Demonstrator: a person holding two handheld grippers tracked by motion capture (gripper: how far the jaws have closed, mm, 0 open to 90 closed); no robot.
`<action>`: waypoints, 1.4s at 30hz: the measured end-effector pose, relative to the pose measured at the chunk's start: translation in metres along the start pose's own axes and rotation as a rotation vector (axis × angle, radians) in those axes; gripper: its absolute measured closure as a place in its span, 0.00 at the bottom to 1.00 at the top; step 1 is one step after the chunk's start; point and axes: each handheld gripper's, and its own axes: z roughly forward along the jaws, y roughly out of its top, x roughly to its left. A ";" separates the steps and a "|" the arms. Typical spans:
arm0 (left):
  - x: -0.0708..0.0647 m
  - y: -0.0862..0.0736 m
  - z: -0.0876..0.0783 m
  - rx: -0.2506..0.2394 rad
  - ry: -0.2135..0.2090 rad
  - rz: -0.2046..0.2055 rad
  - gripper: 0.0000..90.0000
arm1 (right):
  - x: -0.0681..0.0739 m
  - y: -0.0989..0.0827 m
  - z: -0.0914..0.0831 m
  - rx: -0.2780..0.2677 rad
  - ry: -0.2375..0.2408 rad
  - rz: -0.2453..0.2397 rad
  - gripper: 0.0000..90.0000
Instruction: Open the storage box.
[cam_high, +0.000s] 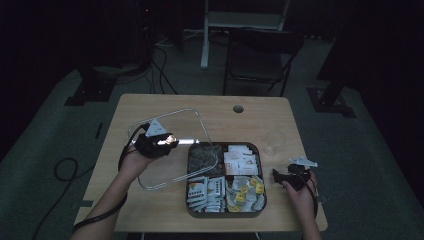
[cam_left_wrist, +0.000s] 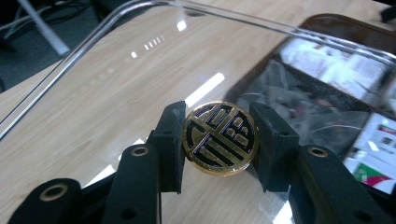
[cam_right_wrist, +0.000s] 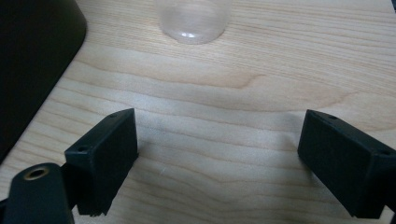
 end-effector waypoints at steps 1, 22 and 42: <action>0.003 -0.002 -0.001 -0.006 0.017 -0.011 0.66 | 0.000 0.000 0.000 0.000 0.000 0.000 0.13; 0.054 -0.046 -0.025 -0.009 0.195 -0.177 0.66 | 0.000 0.000 0.000 0.001 0.000 -0.002 0.13; 0.061 -0.079 0.016 -0.021 0.283 -0.322 0.66 | 0.000 0.000 0.000 0.001 0.000 -0.002 0.13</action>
